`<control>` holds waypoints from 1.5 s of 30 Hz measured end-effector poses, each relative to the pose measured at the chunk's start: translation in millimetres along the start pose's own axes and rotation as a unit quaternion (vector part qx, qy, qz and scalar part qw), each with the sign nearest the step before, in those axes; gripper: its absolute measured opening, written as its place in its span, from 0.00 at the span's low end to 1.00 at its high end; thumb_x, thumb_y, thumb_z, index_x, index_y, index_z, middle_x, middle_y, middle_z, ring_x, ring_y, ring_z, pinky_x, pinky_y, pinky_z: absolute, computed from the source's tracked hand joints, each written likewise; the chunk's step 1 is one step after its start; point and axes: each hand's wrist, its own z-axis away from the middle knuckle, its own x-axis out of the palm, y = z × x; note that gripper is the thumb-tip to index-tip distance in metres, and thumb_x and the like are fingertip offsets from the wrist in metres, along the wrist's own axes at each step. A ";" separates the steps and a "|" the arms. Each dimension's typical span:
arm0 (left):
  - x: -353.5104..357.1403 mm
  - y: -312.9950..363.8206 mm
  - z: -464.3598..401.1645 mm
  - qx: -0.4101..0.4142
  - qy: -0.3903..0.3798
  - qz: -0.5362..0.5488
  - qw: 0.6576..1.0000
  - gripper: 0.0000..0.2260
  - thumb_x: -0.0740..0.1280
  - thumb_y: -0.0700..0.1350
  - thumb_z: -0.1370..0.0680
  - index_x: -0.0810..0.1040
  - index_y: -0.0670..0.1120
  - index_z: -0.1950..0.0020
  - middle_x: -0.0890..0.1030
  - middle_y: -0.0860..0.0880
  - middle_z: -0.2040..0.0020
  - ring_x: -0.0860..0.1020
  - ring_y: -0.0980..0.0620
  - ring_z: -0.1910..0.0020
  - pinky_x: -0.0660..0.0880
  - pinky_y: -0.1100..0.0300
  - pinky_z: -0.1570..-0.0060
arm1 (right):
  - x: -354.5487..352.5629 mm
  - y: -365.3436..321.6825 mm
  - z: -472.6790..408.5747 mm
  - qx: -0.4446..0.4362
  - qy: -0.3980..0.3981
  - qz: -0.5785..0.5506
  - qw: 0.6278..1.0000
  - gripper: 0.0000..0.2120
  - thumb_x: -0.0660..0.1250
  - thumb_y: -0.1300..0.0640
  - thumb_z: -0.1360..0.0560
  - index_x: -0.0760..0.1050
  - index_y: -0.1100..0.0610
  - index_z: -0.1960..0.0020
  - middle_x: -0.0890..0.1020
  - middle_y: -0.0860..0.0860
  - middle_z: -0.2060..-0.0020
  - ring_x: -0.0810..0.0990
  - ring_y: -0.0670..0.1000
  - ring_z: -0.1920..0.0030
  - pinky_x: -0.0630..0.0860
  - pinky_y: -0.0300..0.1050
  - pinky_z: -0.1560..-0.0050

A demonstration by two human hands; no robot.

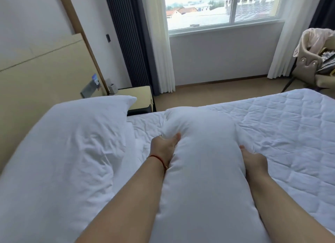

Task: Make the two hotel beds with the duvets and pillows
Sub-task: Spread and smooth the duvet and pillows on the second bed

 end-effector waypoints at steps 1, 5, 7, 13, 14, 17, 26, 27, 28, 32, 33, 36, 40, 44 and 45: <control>-24.2 16.0 3.1 0.014 0.017 -0.002 1.000 0.17 0.75 0.50 0.28 0.80 0.41 0.45 0.83 0.48 0.52 0.81 0.49 0.52 0.76 0.59 0.51 | 11.4 -18.4 14.5 -0.019 -0.003 -0.012 1.000 0.23 0.64 0.51 0.23 0.73 0.73 0.44 0.78 0.67 0.45 0.76 0.62 0.46 0.70 0.51 0.46; -132.5 81.0 20.5 0.080 0.095 -0.032 0.992 0.19 0.74 0.53 0.27 0.81 0.39 0.47 0.83 0.46 0.51 0.80 0.47 0.52 0.76 0.58 0.51 | 62.3 -99.2 81.3 -0.093 -0.040 -0.090 0.991 0.21 0.63 0.50 0.23 0.75 0.70 0.47 0.78 0.60 0.53 0.76 0.58 0.52 0.70 0.48 0.52; -190.5 115.2 32.3 0.120 0.135 -0.048 0.982 0.17 0.74 0.52 0.27 0.81 0.39 0.48 0.82 0.46 0.52 0.80 0.48 0.51 0.75 0.59 0.51 | 90.0 -140.3 117.7 -0.125 -0.066 -0.136 0.980 0.18 0.64 0.50 0.24 0.75 0.67 0.51 0.78 0.58 0.56 0.76 0.56 0.54 0.71 0.48 0.52; -345.3 184.6 60.4 0.182 0.236 -0.105 0.949 0.18 0.73 0.53 0.26 0.81 0.40 0.48 0.82 0.48 0.54 0.79 0.52 0.57 0.73 0.66 0.64 | 166.5 -226.9 222.7 -0.164 -0.175 -0.270 0.932 0.11 0.67 0.51 0.26 0.75 0.59 0.58 0.78 0.50 0.62 0.78 0.53 0.57 0.76 0.45 0.53; -368.5 188.7 62.3 0.183 0.251 -0.107 0.945 0.18 0.72 0.53 0.26 0.81 0.40 0.46 0.81 0.47 0.52 0.78 0.52 0.56 0.72 0.64 0.64 | 181.6 -235.7 235.7 -0.170 -0.187 -0.272 0.928 0.11 0.67 0.51 0.25 0.75 0.60 0.56 0.78 0.50 0.61 0.78 0.52 0.57 0.76 0.44 0.53; -433.5 169.7 54.2 0.154 0.277 -0.139 0.938 0.18 0.71 0.53 0.25 0.80 0.41 0.44 0.80 0.46 0.49 0.78 0.51 0.51 0.70 0.63 0.57 | 234.8 -242.6 261.3 -0.180 -0.202 -0.235 0.934 0.12 0.67 0.51 0.25 0.75 0.61 0.51 0.79 0.52 0.59 0.79 0.55 0.53 0.76 0.47 0.47; -469.4 19.1 -5.8 -0.055 0.174 -0.167 0.969 0.35 0.60 0.60 0.20 0.52 0.43 0.21 0.62 0.45 0.23 0.64 0.45 0.26 0.61 0.58 0.31 | 351.3 -127.8 278.3 -0.067 -0.243 0.225 0.941 0.34 0.51 0.32 0.25 0.50 0.44 0.23 0.58 0.59 0.29 0.56 0.62 0.29 0.56 0.58 0.31; -470.5 17.8 -8.9 -0.054 0.178 -0.177 0.966 0.36 0.62 0.59 0.21 0.53 0.42 0.21 0.64 0.45 0.24 0.65 0.45 0.27 0.61 0.57 0.31 | 354.8 -126.3 275.4 -0.051 -0.244 0.218 0.943 0.35 0.51 0.31 0.25 0.48 0.43 0.23 0.57 0.59 0.28 0.56 0.62 0.29 0.56 0.58 0.30; -471.1 17.7 -12.6 -0.052 0.178 -0.191 0.964 0.34 0.63 0.57 0.21 0.57 0.40 0.23 0.67 0.43 0.26 0.67 0.43 0.28 0.63 0.57 0.33 | 357.7 -125.8 274.3 -0.034 -0.251 0.211 0.944 0.35 0.50 0.31 0.25 0.46 0.44 0.23 0.56 0.59 0.27 0.57 0.63 0.28 0.56 0.58 0.30; -474.8 46.6 -33.2 -0.010 0.198 -0.249 0.948 0.21 0.65 0.48 0.21 0.72 0.35 0.33 0.76 0.37 0.36 0.75 0.39 0.37 0.70 0.54 0.41 | 372.0 -147.3 275.4 -0.032 -0.306 0.066 0.949 0.36 0.50 0.35 0.22 0.48 0.54 0.22 0.59 0.57 0.24 0.60 0.60 0.26 0.56 0.53 0.28; -481.9 59.9 -42.3 0.010 0.212 -0.269 0.940 0.20 0.66 0.47 0.21 0.73 0.35 0.35 0.77 0.37 0.37 0.75 0.39 0.39 0.70 0.54 0.42 | 373.2 -159.1 278.4 -0.046 -0.305 0.014 0.951 0.35 0.50 0.36 0.22 0.49 0.55 0.22 0.59 0.55 0.24 0.60 0.58 0.26 0.57 0.53 0.28; -506.2 95.5 -59.9 0.046 0.240 -0.332 0.911 0.14 0.63 0.45 0.20 0.75 0.37 0.40 0.77 0.37 0.40 0.76 0.40 0.42 0.70 0.54 0.45 | 365.4 -188.1 293.5 -0.121 -0.294 -0.054 0.947 0.35 0.48 0.33 0.23 0.47 0.48 0.22 0.53 0.48 0.23 0.55 0.54 0.24 0.52 0.54 0.25; -501.5 89.0 -59.4 -0.021 0.237 -0.440 0.866 0.28 0.55 0.61 0.20 0.59 0.50 0.23 0.59 0.39 0.25 0.59 0.41 0.26 0.59 0.46 0.29 | 354.1 -176.8 313.9 -0.260 -0.229 0.129 0.929 0.32 0.48 0.30 0.25 0.47 0.37 0.24 0.48 0.49 0.23 0.46 0.53 0.23 0.47 0.60 0.26; -449.2 53.9 -55.5 0.049 0.131 -0.506 0.851 0.31 0.46 0.69 0.23 0.45 0.61 0.22 0.44 0.47 0.20 0.42 0.45 0.22 0.43 0.40 0.26 | 371.5 -163.7 305.0 -0.296 -0.250 0.218 0.896 0.30 0.48 0.30 0.25 0.47 0.34 0.25 0.45 0.48 0.22 0.42 0.51 0.23 0.43 0.59 0.25; -443.1 42.9 -55.1 0.042 0.122 -0.516 0.847 0.31 0.45 0.70 0.23 0.43 0.62 0.22 0.42 0.48 0.20 0.41 0.46 0.22 0.42 0.40 0.26 | 375.8 -160.6 298.9 -0.291 -0.256 0.238 0.891 0.31 0.47 0.29 0.26 0.47 0.34 0.25 0.46 0.48 0.22 0.43 0.52 0.23 0.44 0.60 0.26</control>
